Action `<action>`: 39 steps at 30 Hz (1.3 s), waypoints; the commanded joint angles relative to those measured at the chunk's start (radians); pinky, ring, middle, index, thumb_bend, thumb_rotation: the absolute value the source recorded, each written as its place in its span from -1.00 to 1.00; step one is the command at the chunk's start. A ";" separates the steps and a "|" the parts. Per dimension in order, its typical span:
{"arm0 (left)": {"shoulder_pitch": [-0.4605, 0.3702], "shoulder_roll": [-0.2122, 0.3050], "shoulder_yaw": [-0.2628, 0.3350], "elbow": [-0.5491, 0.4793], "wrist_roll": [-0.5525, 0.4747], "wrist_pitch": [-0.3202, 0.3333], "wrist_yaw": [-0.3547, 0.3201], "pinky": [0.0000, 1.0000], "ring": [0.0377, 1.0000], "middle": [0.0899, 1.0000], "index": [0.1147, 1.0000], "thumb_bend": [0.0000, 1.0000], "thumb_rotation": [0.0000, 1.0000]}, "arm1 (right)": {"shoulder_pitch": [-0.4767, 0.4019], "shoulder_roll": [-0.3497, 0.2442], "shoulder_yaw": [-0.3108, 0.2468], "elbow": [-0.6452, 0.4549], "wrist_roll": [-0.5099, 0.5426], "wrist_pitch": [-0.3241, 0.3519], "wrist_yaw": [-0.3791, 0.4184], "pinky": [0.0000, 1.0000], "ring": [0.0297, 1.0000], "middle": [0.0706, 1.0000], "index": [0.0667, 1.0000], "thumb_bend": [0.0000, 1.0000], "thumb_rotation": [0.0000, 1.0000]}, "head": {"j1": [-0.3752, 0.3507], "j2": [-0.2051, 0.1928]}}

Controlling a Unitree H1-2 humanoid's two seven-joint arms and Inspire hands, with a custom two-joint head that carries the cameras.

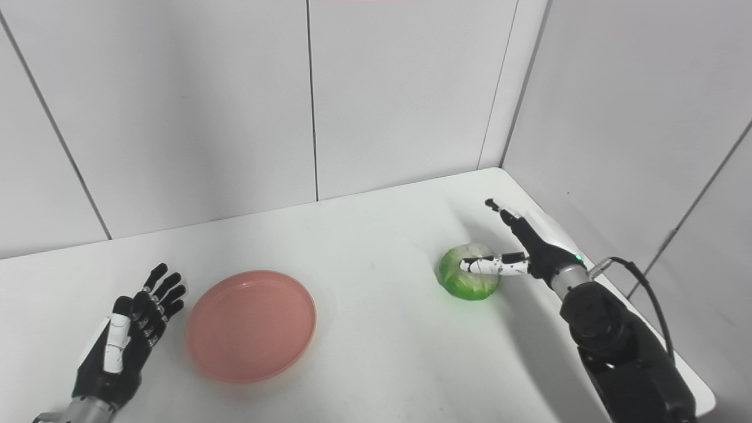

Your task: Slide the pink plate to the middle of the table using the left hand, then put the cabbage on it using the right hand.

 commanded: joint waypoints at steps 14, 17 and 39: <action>0.069 0.050 0.016 0.012 0.022 0.059 0.027 0.96 0.91 0.92 0.92 0.85 0.98 | -0.083 -0.039 0.060 0.096 -0.019 -0.016 -0.012 0.71 0.86 0.88 0.87 1.00 0.09 | 0.004 0.010; 0.070 0.048 0.017 0.009 0.020 0.060 0.029 0.95 0.90 0.91 0.91 0.86 0.97 | -0.088 -0.046 0.078 0.114 -0.028 -0.031 -0.011 0.70 0.84 0.85 0.87 1.00 0.10 | 0.007 0.012; 0.081 0.052 0.007 -0.032 0.034 0.090 0.041 0.93 0.90 0.91 0.91 0.86 1.00 | -0.107 -0.023 0.099 0.184 0.044 -0.154 -0.049 0.50 0.55 0.56 0.53 0.99 -0.58 | 0.015 0.027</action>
